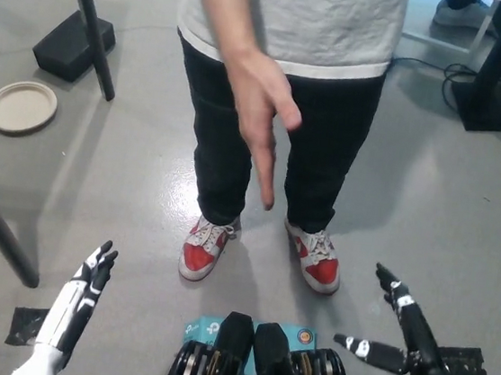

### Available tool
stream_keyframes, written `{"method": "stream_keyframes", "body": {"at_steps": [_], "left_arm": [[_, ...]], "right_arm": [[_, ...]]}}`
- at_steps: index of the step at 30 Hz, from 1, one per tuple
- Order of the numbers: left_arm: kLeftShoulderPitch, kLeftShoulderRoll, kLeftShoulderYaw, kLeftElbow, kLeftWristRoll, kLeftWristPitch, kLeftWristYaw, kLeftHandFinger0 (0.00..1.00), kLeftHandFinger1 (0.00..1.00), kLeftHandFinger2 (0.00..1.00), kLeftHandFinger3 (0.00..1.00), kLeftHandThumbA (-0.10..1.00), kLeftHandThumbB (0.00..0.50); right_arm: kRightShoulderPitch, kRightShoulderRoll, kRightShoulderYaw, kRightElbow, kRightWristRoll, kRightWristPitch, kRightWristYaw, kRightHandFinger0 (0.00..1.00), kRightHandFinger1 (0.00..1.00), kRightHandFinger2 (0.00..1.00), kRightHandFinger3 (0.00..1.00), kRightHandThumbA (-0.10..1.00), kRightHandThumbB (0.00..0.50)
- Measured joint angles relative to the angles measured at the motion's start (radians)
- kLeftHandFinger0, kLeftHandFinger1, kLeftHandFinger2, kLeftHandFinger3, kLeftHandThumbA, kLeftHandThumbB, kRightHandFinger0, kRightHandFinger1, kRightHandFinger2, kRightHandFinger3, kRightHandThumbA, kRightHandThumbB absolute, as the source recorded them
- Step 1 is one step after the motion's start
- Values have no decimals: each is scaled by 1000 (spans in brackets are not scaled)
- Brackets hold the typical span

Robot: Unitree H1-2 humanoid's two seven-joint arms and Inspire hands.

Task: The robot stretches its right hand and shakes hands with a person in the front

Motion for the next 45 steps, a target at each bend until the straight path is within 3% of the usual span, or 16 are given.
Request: {"method": "stream_keyframes", "body": {"at_steps": [3,7,9,13,18,24,27,33,36,43,45], "left_arm": [[-4,-1,2,1,-6,-6,0,1000,1000,1000,1000,1000,84],[-13,-2,3,3,-8,-17,0,1000,1000,1000,1000,1000,79],[-16,-2,4,4,-10,-19,0,1000,1000,1000,1000,1000,63],[-16,-2,4,7,-13,-20,0,1000,1000,1000,1000,1000,58],[-16,-2,4,11,-13,-20,0,1000,1000,1000,1000,1000,65],[-19,-3,5,13,-13,-22,0,1000,1000,1000,1000,1000,50],[-26,-3,6,13,-13,-27,0,1000,1000,1000,1000,1000,57],[-28,-3,9,13,-14,-39,0,1000,1000,1000,1000,1000,56],[-28,-3,9,13,-14,-45,0,1000,1000,1000,1000,1000,67],[-29,-4,10,12,-16,-47,0,1000,1000,1000,1000,1000,56],[-31,-4,11,12,-16,-47,0,1000,1000,1000,1000,1000,68]], "right_arm": [[2,12,-32,-39,20,-3,-1,1000,1000,1000,1000,1000,188],[4,35,-71,-183,50,-1,-3,1000,1000,1000,1000,1000,230],[3,38,-76,-274,59,1,-3,1000,1000,1000,1000,1000,296],[3,36,-76,-429,59,25,-1,1000,1000,1000,1000,1000,358],[3,35,-72,-612,56,79,3,1000,1000,1000,1000,1000,345],[-36,38,-37,-817,37,184,14,1000,1000,1000,1000,1000,391],[-97,42,-1,-878,8,256,27,1000,1000,1000,1000,1000,373],[-219,50,58,-856,-36,375,51,1000,1000,1000,1000,1000,341],[-287,52,79,-786,-61,425,58,1000,1000,1000,1000,1000,362],[-437,63,103,-517,-97,470,64,1000,1000,1000,1000,1000,368],[-481,67,102,-427,-103,475,63,1000,1000,1000,1000,1000,351]]}}
